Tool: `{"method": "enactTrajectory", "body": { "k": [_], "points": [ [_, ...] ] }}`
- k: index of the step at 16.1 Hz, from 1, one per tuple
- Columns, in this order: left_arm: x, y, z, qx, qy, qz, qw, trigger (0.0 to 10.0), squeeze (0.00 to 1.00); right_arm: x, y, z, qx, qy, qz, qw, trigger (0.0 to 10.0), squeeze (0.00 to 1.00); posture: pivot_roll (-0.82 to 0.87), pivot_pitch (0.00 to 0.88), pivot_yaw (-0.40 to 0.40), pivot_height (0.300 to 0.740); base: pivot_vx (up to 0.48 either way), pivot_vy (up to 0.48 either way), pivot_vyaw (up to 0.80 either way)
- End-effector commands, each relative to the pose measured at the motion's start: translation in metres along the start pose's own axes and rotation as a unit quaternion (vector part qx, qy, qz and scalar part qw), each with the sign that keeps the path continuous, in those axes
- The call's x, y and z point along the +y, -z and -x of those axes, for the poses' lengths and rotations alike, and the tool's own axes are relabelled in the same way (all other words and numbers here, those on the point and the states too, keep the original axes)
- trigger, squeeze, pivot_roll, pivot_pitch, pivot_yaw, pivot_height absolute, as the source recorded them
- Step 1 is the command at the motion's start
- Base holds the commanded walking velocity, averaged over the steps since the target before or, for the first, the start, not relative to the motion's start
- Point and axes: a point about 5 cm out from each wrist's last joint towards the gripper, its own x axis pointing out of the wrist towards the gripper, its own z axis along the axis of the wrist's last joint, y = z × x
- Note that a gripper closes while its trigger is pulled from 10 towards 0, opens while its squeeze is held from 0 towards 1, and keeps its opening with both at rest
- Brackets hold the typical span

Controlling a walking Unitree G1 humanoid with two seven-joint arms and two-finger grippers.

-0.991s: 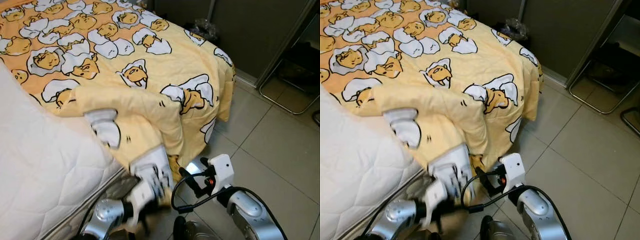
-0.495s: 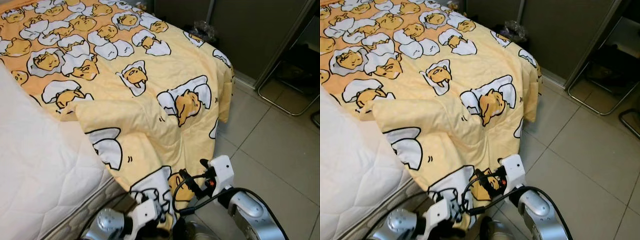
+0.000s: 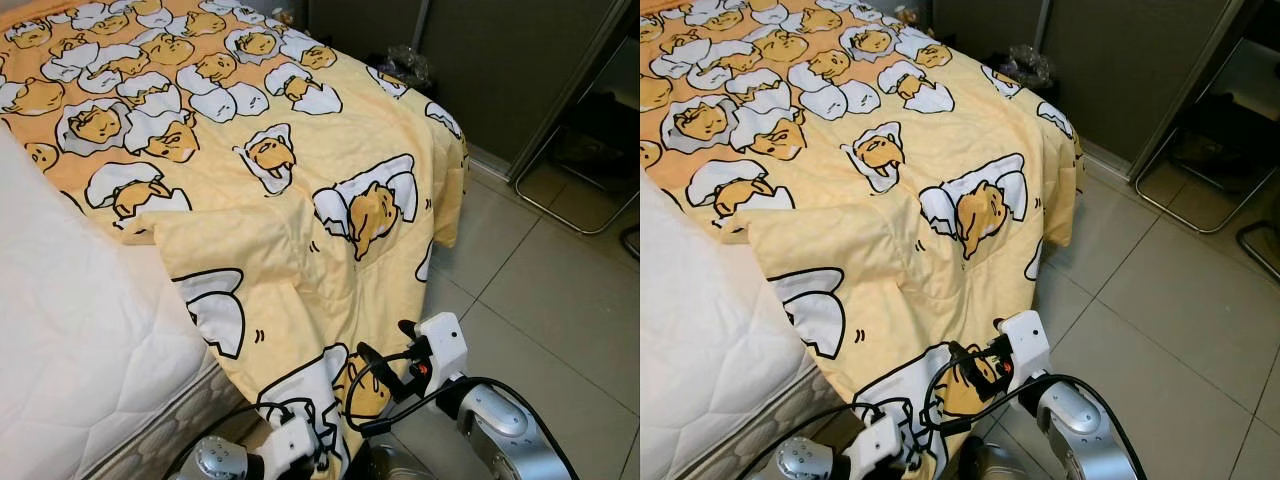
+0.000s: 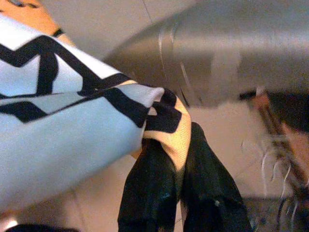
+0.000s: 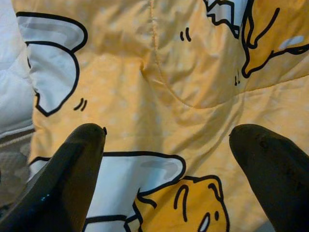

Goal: Clean up the room

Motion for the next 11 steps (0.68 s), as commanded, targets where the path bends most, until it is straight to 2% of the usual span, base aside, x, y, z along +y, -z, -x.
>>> {"method": "enactTrajectory", "body": {
  "k": [1,2,4,5,7,8,11],
  "points": [
    [0.001,0.004,0.003,-0.014,-0.007,0.039,0.999,0.0,0.00,0.002,0.004,0.002,0.009,-0.005,0.000,1.000,10.0,0.00,-0.15,0.119,-0.023,0.740,0.000,0.000,0.00],
    [0.001,0.005,0.004,-0.019,-0.012,0.047,0.999,0.0,0.00,0.002,0.004,0.002,0.009,-0.006,0.001,1.000,10.0,0.00,-0.15,0.119,-0.023,0.740,0.000,0.000,0.00],
    [-0.002,0.008,0.005,-0.059,-0.009,0.104,0.993,0.0,0.00,0.002,0.004,0.002,0.011,-0.010,0.001,1.000,10.0,0.00,-0.15,0.119,-0.024,0.740,0.000,0.000,0.00],
    [-0.003,0.008,0.002,-0.055,-0.014,0.097,0.994,0.0,0.00,0.002,0.004,0.002,0.011,-0.011,0.001,1.000,10.0,0.00,-0.15,0.118,-0.025,0.740,0.000,0.000,0.00],
    [0.001,0.008,-0.002,-0.035,-0.072,0.079,0.994,0.0,0.00,0.002,0.004,0.002,0.012,-0.013,0.001,1.000,10.0,0.00,-0.15,0.119,-0.026,0.740,0.000,0.000,0.00],
    [0.004,0.008,-0.002,-0.036,-0.098,0.086,0.991,0.0,0.00,0.002,0.005,0.002,0.012,-0.014,0.001,1.000,10.0,0.00,-0.15,0.118,-0.026,0.740,0.000,0.000,0.00],
    [0.003,0.007,-0.006,-0.042,-0.101,0.101,0.989,0.0,0.00,0.003,0.005,0.002,0.014,-0.015,-0.001,1.000,10.0,0.00,-0.15,0.117,-0.026,0.740,0.000,0.000,0.00]
  ]
}}
